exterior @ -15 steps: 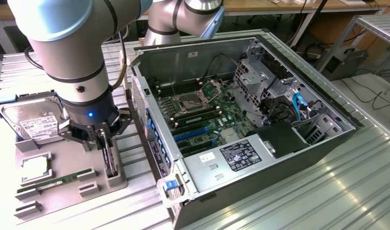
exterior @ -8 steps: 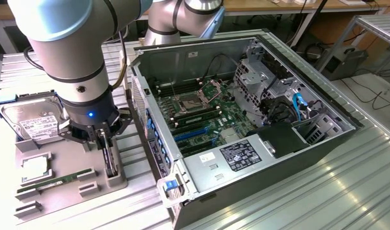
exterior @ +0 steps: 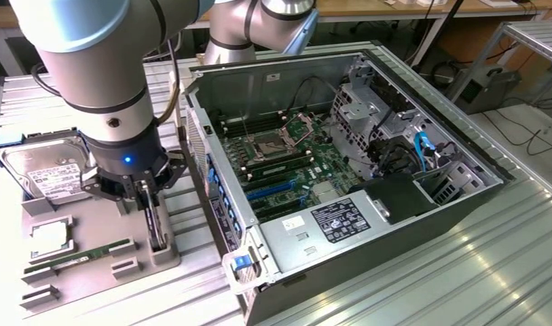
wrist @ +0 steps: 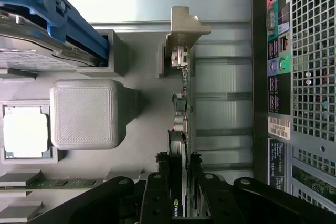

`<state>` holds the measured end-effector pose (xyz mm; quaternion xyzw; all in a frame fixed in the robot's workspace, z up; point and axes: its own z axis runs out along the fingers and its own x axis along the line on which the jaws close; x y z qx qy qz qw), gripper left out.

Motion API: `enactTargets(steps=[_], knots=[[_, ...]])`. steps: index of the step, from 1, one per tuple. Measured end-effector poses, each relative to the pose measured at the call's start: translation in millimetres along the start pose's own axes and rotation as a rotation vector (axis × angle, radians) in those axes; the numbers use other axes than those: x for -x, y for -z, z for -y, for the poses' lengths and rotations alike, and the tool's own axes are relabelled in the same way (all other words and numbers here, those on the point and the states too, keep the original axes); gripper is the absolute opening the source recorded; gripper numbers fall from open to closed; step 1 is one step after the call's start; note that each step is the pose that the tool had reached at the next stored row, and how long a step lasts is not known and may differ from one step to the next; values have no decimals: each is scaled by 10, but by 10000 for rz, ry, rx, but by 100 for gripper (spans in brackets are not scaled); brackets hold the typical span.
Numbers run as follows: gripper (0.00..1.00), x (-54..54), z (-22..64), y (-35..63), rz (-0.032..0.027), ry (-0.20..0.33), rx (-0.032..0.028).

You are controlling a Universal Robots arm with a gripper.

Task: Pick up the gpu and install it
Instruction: 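Pick up the gpu and move the gpu toward the slot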

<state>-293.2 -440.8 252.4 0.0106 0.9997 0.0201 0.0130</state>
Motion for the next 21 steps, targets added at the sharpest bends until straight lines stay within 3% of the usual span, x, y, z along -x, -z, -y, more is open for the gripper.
enactTargets(steps=[6,21], knots=[[26,4,-6,156,0,27,1],[26,30,-35,905,-2,59,2]])
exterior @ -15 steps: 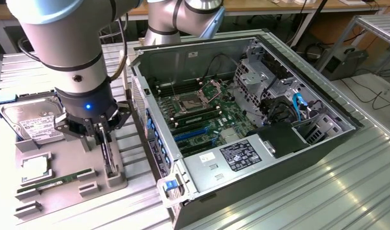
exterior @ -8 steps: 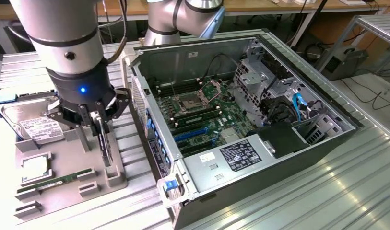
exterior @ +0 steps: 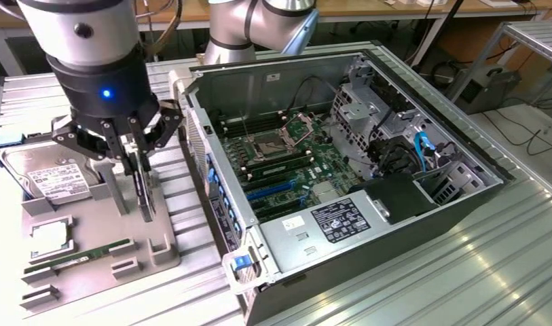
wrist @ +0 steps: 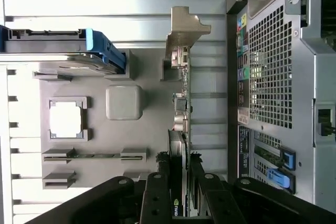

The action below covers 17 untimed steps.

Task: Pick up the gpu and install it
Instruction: 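Pick up the gpu and move the gpu toward the slot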

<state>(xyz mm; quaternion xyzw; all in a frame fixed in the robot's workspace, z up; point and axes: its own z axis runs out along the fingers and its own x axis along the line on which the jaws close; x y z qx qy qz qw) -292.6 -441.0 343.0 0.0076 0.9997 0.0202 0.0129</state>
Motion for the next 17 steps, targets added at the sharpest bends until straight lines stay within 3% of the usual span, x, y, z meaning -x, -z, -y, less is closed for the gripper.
enactTargets(steps=[7,17], knots=[[26,64,8,364,-1,9,0],[26,357,182,871,-11,24,5]])
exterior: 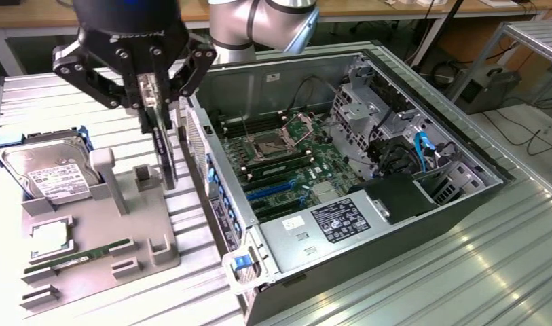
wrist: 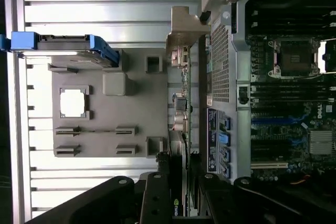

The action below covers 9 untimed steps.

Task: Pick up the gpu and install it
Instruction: 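Pick up the gpu and move the gpu toward the slot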

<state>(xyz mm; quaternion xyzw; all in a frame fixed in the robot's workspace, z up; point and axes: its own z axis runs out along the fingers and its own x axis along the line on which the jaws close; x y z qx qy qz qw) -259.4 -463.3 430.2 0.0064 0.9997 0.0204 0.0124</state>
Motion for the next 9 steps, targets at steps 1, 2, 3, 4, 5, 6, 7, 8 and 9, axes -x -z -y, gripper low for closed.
enactTargets(steps=[1,2,3,4,5,6,7,8,9], knots=[[26,57,22,39,-4,0,0],[26,99,37,66,-8,0,0],[26,144,52,92,-12,0,0],[26,188,66,113,-16,-1,0],[26,233,78,133,-20,-2,0],[26,286,89,149,-24,0,1],[26,331,96,158,-28,0,1],[26,379,104,166,-36,-2,0],[26,474,114,171,-47,-1,0]])
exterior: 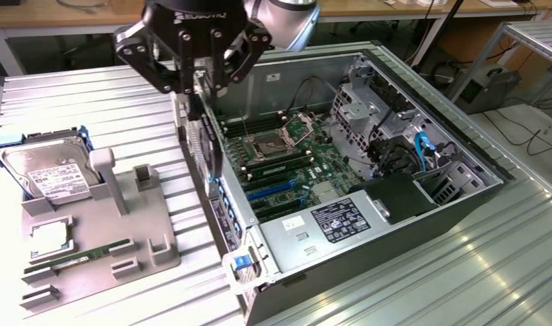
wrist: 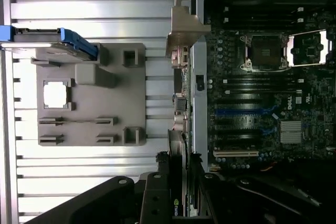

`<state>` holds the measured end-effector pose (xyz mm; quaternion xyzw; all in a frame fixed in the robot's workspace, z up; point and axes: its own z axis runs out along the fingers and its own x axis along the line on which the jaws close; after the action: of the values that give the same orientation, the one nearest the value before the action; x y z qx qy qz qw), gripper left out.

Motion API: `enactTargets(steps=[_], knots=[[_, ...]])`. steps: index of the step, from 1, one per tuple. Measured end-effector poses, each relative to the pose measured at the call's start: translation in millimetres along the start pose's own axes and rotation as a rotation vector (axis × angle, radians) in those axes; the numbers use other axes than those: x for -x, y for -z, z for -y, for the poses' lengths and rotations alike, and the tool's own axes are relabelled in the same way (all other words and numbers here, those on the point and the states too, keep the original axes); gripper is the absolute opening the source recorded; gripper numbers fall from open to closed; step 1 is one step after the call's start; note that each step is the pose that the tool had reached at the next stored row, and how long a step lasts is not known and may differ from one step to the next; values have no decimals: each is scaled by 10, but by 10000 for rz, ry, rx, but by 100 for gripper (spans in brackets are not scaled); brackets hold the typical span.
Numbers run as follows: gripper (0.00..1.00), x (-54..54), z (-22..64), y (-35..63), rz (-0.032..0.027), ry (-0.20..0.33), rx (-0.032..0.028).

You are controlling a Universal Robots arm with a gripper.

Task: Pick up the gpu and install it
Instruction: 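Pick up the gpu and move the gpu toward the slot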

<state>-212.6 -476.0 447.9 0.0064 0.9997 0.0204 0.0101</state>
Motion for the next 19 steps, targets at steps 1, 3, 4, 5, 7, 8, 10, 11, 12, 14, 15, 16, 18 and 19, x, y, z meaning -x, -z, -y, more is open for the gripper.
enactTargets(steps=[1,3,4,5,7,8,10,11,12,14,15,16,18,19], knots=[[26,106,3,-2,-9,-3,0],[26,215,3,-4,-16,-1,1],[26,274,3,-5,-19,-2,0],[26,323,2,-6,-21,-2,0],[26,423,1,-9,-27,-1,0],[26,502,0,-15,-32,-3,0],[26,610,-1,-31,-41,-2,-1],[26,677,-3,-48,-46,-4,-1],[26,743,-5,-70,-52,-2,-3],[26,839,-11,-109,-60,-4,-15],[26,878,-15,-126,-61,-3,-18],[26,928,-21,-148,-62,-2,-25],[26,1008,-36,-183,-63,-3,-38],[26,1063,-50,-207,-63,-3,-44]])
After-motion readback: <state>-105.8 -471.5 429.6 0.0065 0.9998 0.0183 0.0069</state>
